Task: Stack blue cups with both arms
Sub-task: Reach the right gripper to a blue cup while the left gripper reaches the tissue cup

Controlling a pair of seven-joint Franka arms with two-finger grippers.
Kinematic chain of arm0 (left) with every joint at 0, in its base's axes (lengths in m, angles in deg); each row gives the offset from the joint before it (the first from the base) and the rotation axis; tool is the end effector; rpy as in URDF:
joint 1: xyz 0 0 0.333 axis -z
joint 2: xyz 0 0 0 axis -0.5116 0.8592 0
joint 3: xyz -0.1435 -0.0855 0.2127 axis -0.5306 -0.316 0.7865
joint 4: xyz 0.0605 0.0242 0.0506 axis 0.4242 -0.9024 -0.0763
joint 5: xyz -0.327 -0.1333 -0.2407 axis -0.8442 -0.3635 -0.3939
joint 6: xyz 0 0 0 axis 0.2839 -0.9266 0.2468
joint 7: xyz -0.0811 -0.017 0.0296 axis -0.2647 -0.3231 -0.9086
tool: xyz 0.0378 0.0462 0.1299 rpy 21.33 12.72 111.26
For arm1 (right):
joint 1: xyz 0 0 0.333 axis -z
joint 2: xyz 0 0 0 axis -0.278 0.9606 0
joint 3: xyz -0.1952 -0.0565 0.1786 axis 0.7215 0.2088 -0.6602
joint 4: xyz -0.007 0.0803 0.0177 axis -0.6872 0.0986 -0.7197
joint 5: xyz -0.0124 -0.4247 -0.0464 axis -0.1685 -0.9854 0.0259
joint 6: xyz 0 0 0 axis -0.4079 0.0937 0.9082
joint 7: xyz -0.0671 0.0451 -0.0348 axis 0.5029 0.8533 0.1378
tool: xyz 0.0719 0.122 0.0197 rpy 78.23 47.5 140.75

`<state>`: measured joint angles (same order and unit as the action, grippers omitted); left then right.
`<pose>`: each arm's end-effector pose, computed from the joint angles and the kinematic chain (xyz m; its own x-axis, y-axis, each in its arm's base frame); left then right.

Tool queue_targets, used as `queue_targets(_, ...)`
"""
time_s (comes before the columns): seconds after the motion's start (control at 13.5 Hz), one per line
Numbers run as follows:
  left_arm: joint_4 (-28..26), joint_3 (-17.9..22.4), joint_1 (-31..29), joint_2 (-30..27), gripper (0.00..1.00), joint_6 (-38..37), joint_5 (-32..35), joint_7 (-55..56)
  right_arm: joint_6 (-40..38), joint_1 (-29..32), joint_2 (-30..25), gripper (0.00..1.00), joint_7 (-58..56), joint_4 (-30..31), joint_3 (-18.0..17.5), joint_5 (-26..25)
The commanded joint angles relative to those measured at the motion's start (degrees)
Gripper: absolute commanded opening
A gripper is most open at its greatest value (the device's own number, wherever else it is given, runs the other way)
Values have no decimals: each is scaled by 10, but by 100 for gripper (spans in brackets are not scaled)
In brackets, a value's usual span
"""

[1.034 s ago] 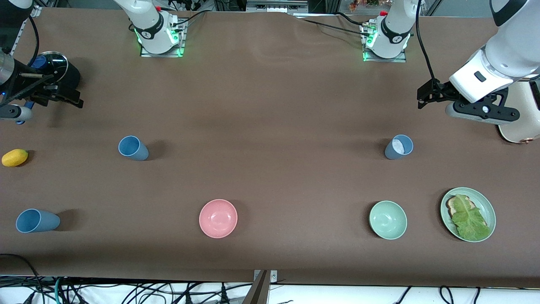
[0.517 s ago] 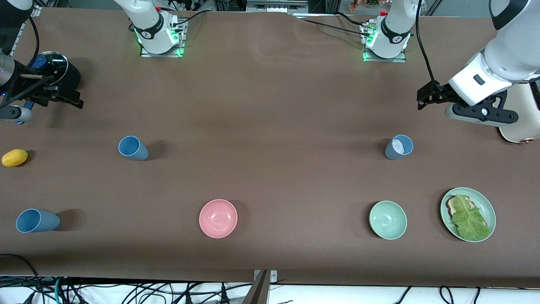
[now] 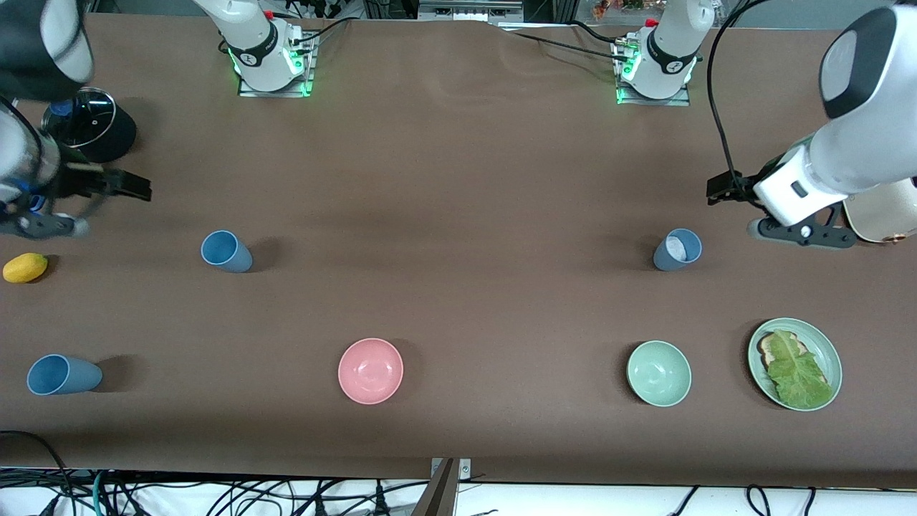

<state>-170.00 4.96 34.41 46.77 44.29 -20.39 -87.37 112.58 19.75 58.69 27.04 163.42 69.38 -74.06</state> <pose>0.5989 -0.0600 0.4127 0.9645 -0.1295 -0.2301 -0.1298 -0.9914 0.0138 0.6069 -0.0107 0.4078 0.9716 -0.0343 -0.2341 -0.0135 -0.9959 0.0895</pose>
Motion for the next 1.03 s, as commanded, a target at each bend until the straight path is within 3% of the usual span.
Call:
queue_targets(0.0,-44,-1,-47,9,100,47,11,-52,33,2,61,100,-1,-6,-5,-11)
queue_targets(0.15,-109,-1,-97,13,100,134,8,-88,67,5,98,100,1,-2,-4,-13)
queue_targets(0.44,-202,-4,-97,11,100,219,15,-84,154,9,145,100,0,27,0,-13)
queue_targets(0.67,-293,-5,-83,23,100,357,14,-83,221,12,138,100,-1,89,1,-14)
queue_targets(0.81,-306,-5,-79,53,99,414,14,-83,255,12,124,100,-10,127,8,-14)
queue_targets(0.96,-304,-5,-64,77,48,434,15,-83,315,12,105,100,-31,181,14,-14)
